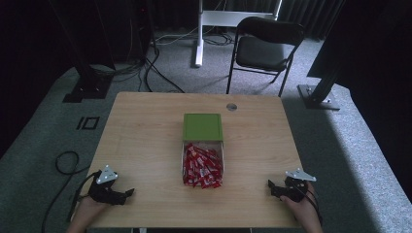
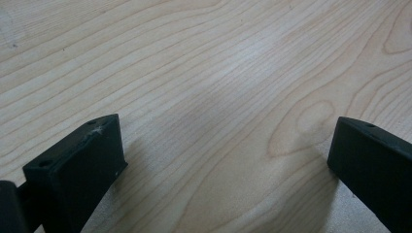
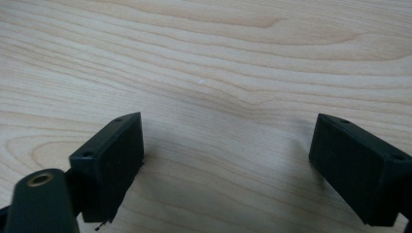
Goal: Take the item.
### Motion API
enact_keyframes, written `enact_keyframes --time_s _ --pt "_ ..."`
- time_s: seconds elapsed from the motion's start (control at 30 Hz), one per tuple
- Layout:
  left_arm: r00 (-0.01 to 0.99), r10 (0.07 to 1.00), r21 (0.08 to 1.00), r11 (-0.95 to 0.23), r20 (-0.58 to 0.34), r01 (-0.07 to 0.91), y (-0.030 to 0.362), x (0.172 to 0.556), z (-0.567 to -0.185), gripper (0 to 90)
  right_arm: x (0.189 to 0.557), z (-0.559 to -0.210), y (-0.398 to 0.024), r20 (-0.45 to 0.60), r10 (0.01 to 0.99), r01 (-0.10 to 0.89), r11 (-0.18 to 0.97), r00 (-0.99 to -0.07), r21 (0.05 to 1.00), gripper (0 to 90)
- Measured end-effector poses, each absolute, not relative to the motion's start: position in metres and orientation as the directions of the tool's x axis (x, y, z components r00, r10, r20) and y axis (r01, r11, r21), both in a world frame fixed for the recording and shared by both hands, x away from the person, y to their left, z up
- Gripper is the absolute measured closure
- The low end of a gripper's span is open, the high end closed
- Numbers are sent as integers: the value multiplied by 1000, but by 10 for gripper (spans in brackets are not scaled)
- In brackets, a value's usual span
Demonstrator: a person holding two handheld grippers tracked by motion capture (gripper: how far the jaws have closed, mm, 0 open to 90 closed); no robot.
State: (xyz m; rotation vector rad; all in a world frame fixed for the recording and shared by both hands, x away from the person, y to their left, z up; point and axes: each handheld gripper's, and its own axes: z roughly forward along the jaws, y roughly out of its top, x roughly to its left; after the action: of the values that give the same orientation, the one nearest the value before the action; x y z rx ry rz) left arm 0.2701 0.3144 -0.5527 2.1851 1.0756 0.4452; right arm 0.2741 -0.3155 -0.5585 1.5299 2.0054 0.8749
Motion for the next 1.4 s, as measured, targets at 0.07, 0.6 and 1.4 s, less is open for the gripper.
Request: enact_keyframes --time_s 0.07,0.6,1.4 --pt "605 796 685 -449 15 574 314 270 -553 7 274 -559 -315 13 963 665 176 -270 726 120" --pt "613 790 684 -456 16 570 315 270 -553 7 278 -555 -309 6 963 660 179 -268 730 137" --pt "613 790 684 -457 17 569 315 270 -553 7 290 -504 -284 -1 940 574 210 -342 792 139"
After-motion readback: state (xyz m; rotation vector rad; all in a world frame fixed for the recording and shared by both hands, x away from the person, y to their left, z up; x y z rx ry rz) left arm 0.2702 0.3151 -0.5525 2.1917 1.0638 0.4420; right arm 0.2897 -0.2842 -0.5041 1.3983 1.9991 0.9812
